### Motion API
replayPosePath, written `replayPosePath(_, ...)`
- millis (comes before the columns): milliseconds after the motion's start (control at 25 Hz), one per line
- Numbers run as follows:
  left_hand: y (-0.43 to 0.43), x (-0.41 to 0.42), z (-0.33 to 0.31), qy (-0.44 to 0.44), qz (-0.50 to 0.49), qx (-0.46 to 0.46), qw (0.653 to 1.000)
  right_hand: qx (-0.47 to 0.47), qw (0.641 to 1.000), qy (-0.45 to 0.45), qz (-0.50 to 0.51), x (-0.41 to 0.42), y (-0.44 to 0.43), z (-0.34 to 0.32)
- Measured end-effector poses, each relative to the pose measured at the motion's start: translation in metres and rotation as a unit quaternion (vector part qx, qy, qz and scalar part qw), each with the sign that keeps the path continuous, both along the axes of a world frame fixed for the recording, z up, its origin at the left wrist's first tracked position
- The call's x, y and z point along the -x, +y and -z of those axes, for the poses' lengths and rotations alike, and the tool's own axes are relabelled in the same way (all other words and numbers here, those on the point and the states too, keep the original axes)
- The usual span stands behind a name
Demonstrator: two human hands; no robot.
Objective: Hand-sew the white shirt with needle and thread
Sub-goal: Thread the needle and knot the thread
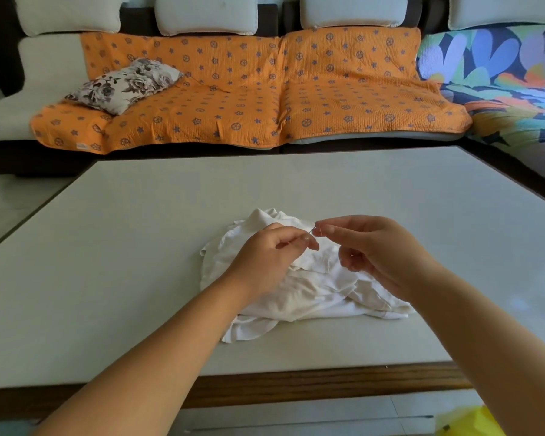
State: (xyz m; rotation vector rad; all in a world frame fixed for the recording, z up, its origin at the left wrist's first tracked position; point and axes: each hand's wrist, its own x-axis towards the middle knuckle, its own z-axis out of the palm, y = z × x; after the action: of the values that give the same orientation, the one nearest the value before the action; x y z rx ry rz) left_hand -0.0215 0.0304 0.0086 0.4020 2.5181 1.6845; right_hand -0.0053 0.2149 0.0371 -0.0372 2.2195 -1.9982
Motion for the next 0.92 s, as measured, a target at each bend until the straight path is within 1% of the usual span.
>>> replayPosePath(120, 0.001, -0.003, -0.001, -0.004, 0.004, 0.006, 1.000, 0.033, 0.999, 0.010, 0.030, 0.000, -0.008, 0.003)
replayPosePath(200, 0.003, -0.005, -0.002, -0.003, 0.009, 0.016, 1.000, 0.024, 0.998, 0.028, 0.050, 0.000, -0.010, 0.005)
replayPosePath(280, 0.004, -0.007, -0.004, 0.003, 0.012, 0.012, 1.000, -0.005, 0.997, 0.054, 0.063, 0.000, -0.012, 0.006)
replayPosePath(440, 0.006, -0.008, -0.005, -0.003, 0.016, -0.073, 0.997, -0.059, 0.992, 0.087, 0.069, -0.002, -0.014, 0.008)
replayPosePath(600, 0.004, -0.005, -0.008, -0.074, 0.028, -0.143, 0.987, -0.046, 0.994, 0.085, 0.055, -0.003, -0.014, 0.007)
replayPosePath(840, 0.001, -0.003, -0.009, -0.133, 0.037, -0.162, 0.977, 0.005, 0.998, 0.054, 0.038, -0.006, -0.015, 0.004)
replayPosePath(920, 0.000, -0.004, -0.010, -0.148, 0.047, -0.168, 0.973, 0.006, 0.999, 0.044, 0.031, -0.007, -0.015, 0.003)
